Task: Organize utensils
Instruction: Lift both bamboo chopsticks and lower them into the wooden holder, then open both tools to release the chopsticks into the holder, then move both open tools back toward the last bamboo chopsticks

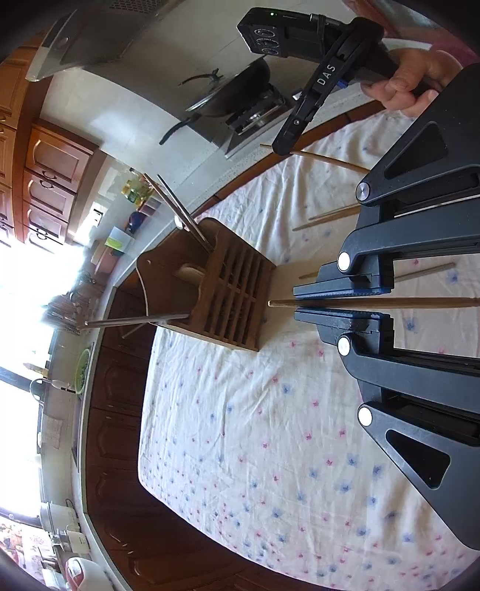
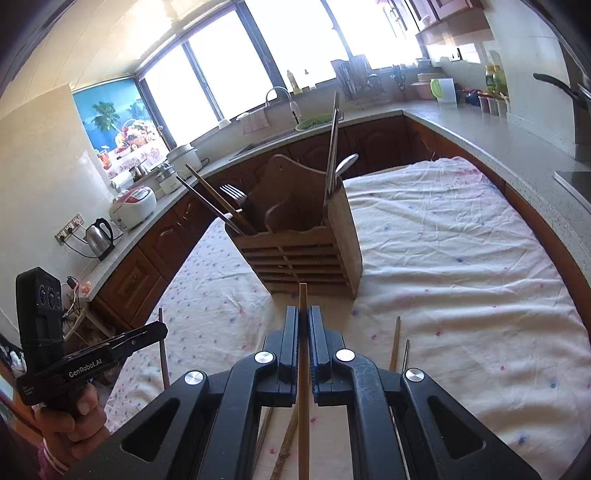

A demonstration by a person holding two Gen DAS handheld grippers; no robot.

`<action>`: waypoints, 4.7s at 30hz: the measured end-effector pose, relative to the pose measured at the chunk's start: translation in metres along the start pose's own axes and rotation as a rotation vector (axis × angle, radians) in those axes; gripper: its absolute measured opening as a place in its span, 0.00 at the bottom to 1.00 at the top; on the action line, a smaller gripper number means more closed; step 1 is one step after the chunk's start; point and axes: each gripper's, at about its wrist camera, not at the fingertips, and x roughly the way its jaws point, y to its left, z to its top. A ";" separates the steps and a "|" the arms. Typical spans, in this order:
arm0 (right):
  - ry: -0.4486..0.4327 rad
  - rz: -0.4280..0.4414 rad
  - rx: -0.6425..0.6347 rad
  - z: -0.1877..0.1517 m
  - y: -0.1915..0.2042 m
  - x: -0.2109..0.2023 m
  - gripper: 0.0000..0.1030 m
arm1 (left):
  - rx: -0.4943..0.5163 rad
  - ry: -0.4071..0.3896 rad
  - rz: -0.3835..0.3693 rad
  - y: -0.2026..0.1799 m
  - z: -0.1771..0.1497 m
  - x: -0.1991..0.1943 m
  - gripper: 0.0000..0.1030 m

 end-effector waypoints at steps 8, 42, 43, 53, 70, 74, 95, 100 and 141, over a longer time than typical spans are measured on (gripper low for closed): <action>-0.111 0.012 -0.020 0.020 0.009 -0.036 0.05 | 0.031 -0.089 -0.024 -0.012 0.013 -0.032 0.04; -0.461 -0.035 -0.038 0.137 0.020 -0.056 0.05 | 0.056 -0.509 0.065 -0.043 0.150 -0.051 0.04; -0.474 -0.043 -0.044 0.142 0.020 -0.053 0.05 | 0.047 -0.521 0.072 -0.042 0.154 -0.046 0.04; -0.473 -0.100 -0.029 0.134 0.007 0.000 0.05 | 0.030 -0.608 0.163 -0.028 0.141 0.001 0.05; -0.408 -0.105 -0.011 0.119 -0.002 0.030 0.05 | -0.016 -0.614 0.134 -0.016 0.156 0.010 0.04; -0.403 -0.105 -0.011 0.122 -0.002 0.034 0.05 | -0.045 -0.617 0.121 -0.015 0.167 0.011 0.04; -0.334 -0.113 0.001 0.103 -0.014 0.052 0.06 | 0.028 -0.377 0.132 -0.007 0.109 0.064 0.05; -0.319 -0.114 0.017 0.105 -0.016 0.050 0.06 | 0.034 -0.362 0.135 -0.009 0.107 0.065 0.06; -0.213 -0.151 0.160 -0.012 -0.061 -0.031 0.97 | -0.030 -0.170 0.171 -0.006 -0.022 0.016 0.76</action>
